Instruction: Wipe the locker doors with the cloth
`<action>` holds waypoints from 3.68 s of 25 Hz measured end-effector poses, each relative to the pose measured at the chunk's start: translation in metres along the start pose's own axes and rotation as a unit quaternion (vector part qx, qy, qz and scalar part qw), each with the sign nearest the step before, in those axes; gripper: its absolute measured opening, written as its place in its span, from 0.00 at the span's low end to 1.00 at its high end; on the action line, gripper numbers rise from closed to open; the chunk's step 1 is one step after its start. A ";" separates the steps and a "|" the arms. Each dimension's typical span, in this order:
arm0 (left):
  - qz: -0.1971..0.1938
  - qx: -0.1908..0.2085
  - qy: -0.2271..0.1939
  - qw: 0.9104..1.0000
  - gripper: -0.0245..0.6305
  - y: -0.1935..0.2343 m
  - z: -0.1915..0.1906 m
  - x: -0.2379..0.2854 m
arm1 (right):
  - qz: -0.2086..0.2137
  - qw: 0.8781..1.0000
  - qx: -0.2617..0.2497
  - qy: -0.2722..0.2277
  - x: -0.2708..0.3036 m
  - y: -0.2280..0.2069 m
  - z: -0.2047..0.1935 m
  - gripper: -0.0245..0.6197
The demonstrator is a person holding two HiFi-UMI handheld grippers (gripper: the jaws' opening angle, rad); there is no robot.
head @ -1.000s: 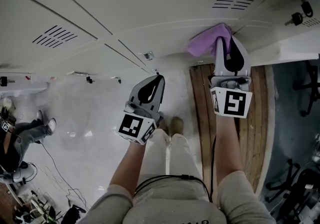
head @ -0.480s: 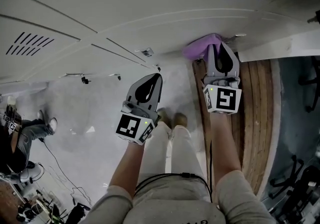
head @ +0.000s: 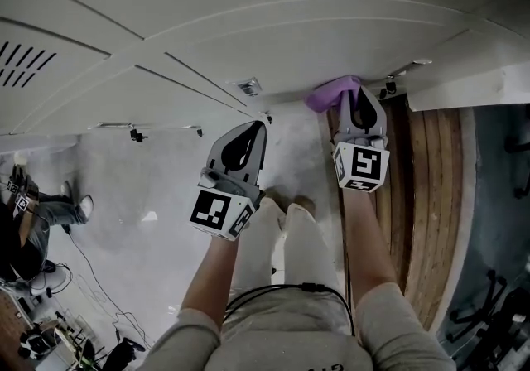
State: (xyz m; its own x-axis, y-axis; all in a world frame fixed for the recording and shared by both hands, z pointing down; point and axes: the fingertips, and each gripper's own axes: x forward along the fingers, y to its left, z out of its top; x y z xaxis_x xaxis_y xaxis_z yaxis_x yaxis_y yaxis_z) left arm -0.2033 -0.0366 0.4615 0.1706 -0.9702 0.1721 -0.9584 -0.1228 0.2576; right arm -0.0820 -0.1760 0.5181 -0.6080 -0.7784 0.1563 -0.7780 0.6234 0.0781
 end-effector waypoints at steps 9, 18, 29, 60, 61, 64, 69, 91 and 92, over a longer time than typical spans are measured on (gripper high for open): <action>-0.007 0.002 -0.004 1.000 0.04 0.000 -0.023 0.008 | -0.010 0.999 0.003 0.030 0.009 0.002 -0.051 0.13; -0.016 0.009 -0.004 1.000 0.04 -0.004 -0.023 0.004 | -0.011 0.998 0.005 0.058 0.013 0.002 -0.074 0.12; -0.069 0.028 0.008 0.997 0.04 -0.063 0.036 0.007 | -0.010 0.997 0.036 0.061 -0.036 -0.010 -0.009 0.12; -0.183 0.041 -0.034 0.982 0.04 -0.188 0.132 0.075 | -0.114 0.976 0.019 -0.185 -0.068 -0.152 0.258 0.12; -0.180 0.041 -0.032 0.982 0.04 -0.186 0.130 0.078 | -0.109 0.978 0.015 -0.180 -0.066 -0.149 0.251 0.12; -0.172 0.039 -0.027 0.984 0.04 -0.183 0.124 0.085 | -0.097 0.983 0.019 -0.158 -0.058 -0.144 0.221 0.12; -0.165 0.036 -0.011 0.986 0.04 -0.178 0.106 0.092 | -0.091 0.989 0.052 -0.102 -0.044 -0.142 0.158 0.12; -0.145 0.021 0.023 0.989 0.04 -0.163 0.062 0.110 | -0.075 0.991 0.094 0.060 -0.031 -0.142 0.003 0.12; -0.146 0.020 0.024 0.989 0.04 -0.163 0.061 0.110 | -0.076 0.990 0.097 0.064 -0.033 -0.142 -0.002 0.12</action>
State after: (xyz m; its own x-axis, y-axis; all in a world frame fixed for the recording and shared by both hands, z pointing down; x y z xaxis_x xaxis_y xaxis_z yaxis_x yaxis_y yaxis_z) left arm -0.0426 -0.1357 0.3807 0.4512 -0.8813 0.1405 -0.8748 -0.4056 0.2650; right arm 0.0484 -0.2385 0.5037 -0.4658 -0.8389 0.2815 -0.8825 0.4640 -0.0774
